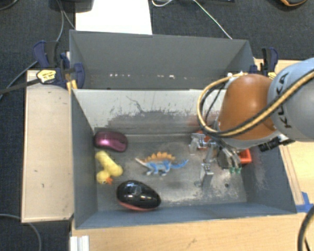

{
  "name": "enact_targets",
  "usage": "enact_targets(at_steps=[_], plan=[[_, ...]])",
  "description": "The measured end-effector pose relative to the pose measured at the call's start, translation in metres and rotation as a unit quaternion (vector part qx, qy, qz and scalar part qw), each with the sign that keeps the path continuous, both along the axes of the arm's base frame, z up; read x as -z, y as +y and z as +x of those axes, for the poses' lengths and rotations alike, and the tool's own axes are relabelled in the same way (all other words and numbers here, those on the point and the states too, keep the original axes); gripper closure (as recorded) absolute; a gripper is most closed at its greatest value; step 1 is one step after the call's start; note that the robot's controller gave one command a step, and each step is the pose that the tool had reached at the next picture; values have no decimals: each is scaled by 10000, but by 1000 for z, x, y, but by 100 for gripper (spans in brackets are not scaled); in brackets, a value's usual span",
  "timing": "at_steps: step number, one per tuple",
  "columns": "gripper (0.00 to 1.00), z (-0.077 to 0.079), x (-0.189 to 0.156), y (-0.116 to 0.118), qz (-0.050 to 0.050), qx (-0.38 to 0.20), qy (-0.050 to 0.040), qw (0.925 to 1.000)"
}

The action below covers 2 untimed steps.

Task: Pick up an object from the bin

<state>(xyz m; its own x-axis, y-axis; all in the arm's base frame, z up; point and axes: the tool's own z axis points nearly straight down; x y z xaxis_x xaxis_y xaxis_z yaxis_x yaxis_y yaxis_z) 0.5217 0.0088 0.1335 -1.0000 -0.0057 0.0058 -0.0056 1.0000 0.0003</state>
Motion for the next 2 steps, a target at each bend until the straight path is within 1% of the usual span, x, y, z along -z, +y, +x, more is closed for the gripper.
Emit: enact_targets(at_steps=[1, 2], plan=[[0, 2, -4, 0, 1, 2, -40, 10000], [0, 2, -4, 0, 1, 2, -40, 10000]])
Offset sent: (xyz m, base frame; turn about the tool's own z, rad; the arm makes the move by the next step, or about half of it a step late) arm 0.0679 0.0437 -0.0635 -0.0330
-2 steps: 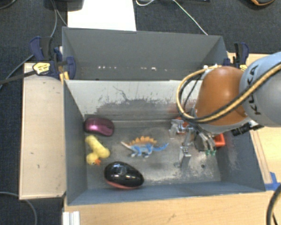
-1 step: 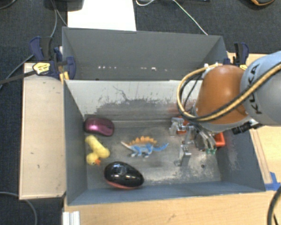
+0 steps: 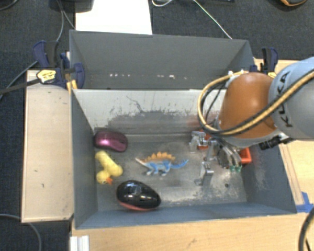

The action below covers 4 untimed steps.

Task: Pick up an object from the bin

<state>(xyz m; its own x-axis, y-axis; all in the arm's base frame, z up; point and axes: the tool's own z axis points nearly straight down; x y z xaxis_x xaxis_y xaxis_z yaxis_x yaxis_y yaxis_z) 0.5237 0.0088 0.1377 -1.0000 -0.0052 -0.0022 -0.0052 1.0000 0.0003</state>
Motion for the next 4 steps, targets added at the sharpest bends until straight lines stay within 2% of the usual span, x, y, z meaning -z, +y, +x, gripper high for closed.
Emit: enact_targets(at_steps=[1, 2, 3, 4], plan=[[0, -23, 34, -40, -8, -529, 11, 9986], [0, 10, 54, 31, -5, -1621, -23, 9868], [0, 39, 66, 23, -10, -2088, -12, 9780], [0, 41, 67, 21, -17, -2069, -15, 9784]])
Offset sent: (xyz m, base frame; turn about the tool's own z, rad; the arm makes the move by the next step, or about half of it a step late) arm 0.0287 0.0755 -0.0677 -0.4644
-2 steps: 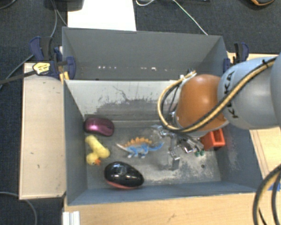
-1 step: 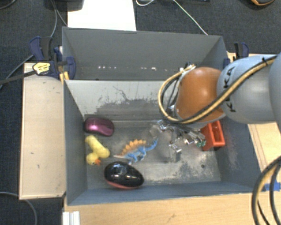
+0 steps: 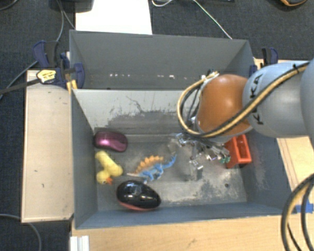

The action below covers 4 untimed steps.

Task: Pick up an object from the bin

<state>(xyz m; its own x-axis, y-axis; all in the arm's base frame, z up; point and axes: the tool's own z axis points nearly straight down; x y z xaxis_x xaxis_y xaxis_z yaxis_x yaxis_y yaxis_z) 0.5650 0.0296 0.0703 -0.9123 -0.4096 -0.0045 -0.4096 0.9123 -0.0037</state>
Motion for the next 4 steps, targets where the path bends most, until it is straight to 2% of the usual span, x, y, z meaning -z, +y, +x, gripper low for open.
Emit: enact_targets(at_steps=[1, 2, 3, 4], plan=[[0, -59, 1, -17, 7, 843, 14, 9964], [0, -16, -14, 57, 18, 1748, -16, 9846], [0, -18, -8, 73, 16, 1893, -2, 9819], [100, -13, -1, 82, 30, 2218, -29, 9751]])
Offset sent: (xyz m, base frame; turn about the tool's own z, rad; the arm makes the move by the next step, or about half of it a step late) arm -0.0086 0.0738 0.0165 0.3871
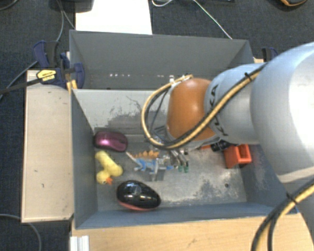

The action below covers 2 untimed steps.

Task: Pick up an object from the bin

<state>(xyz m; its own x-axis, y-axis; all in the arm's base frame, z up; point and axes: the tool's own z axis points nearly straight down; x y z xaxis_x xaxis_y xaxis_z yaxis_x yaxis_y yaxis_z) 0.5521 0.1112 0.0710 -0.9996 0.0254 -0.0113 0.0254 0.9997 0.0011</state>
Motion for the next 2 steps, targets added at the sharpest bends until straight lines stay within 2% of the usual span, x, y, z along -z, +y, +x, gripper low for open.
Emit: enact_targets(at_steps=[1, 2], plan=[[100, 0, 0, 0, 0, -3, -1, 10000], [100, -17, -94, -6, -4, 49, 19, 10000]])
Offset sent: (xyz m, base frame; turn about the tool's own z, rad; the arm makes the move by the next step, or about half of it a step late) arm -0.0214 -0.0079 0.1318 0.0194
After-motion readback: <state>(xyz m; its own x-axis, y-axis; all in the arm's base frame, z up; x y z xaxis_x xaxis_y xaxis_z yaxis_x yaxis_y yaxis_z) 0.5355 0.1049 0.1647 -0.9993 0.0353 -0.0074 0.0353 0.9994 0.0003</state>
